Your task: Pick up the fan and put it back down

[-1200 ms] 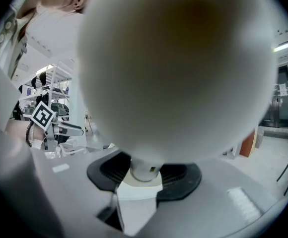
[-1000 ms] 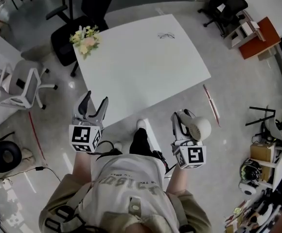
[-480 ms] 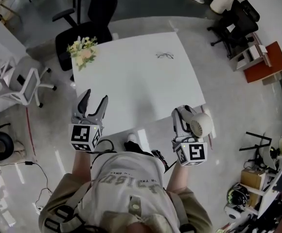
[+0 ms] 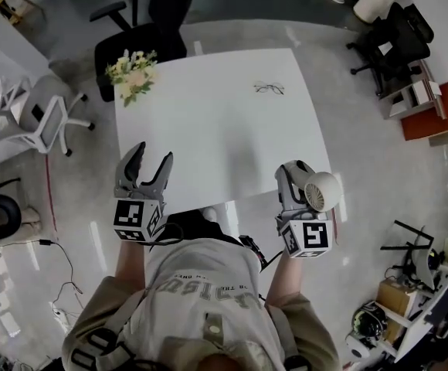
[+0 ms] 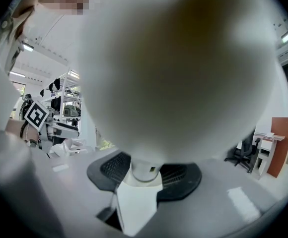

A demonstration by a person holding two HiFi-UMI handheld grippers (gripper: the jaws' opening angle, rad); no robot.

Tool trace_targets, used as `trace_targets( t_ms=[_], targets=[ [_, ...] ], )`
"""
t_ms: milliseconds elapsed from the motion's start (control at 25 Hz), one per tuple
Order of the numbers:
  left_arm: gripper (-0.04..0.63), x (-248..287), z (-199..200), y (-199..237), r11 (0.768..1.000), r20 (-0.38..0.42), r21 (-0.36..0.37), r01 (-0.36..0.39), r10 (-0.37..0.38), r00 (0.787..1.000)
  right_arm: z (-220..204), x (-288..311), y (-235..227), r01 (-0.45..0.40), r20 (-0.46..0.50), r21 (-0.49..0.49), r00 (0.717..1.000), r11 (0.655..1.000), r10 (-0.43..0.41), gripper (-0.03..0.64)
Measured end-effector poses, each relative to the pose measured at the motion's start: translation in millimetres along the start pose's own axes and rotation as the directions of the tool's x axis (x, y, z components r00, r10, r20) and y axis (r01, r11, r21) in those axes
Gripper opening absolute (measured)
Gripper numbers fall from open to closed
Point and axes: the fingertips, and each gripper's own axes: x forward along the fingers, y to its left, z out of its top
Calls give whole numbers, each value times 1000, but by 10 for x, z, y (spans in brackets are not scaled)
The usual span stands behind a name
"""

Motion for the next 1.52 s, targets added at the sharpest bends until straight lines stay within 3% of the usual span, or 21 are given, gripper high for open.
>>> trace_targets(
  t_ms=[560,1040,1520],
  targets=[
    [273,212,-489,252,998,-128,-42,40,-45,991,-347,983,343,-108,-104,-84,990,991,99,166],
    [273,301,-972,260,990,-180,-85,113,-126,976,-938,1970,868,-245,-218,-138,953,960,212,166],
    [273,336,-1428,401,988,-228,-137,64,-95,969,-1530,2479,1299,-338,-272,-111,915,935,298,164]
  ],
)
